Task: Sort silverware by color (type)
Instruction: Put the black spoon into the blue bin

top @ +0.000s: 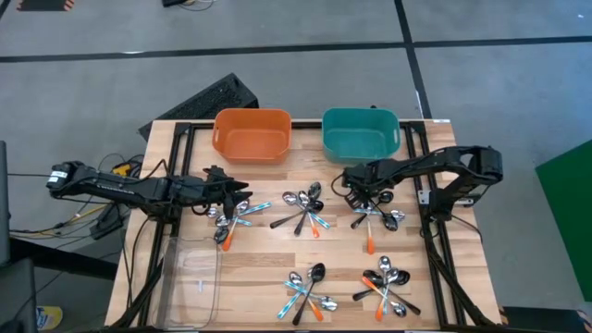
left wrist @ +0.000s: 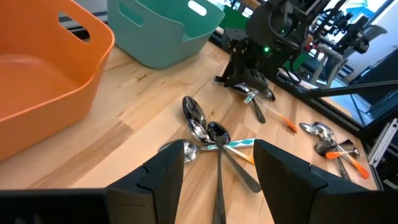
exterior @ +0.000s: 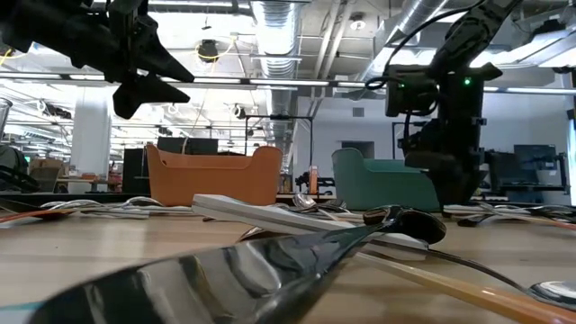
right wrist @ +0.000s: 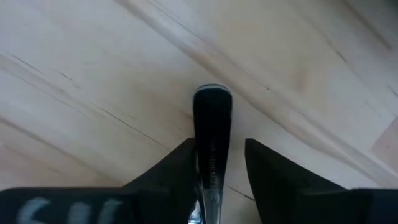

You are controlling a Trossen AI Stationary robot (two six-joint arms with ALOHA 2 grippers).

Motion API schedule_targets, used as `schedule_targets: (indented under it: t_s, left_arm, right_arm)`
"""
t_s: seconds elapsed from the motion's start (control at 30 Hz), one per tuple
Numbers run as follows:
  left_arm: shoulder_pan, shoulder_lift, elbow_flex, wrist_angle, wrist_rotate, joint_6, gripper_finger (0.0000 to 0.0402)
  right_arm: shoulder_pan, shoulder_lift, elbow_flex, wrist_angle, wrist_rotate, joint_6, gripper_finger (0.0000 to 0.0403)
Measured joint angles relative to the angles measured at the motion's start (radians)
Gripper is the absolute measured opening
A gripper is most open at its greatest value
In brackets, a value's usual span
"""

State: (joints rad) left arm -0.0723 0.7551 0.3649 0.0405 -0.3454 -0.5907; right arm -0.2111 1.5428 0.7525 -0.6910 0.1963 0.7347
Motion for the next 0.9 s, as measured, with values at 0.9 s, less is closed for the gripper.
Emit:
schedule_targets:
  t_s: [0.9]
  left_arm:
    - [0.0, 0.0, 0.0, 0.069, 0.018, -0.06, 0.0181]
  right_arm:
    - [-0.008, -0.292, -0.004, 0.009, -0.039, 0.053, 0.0062]
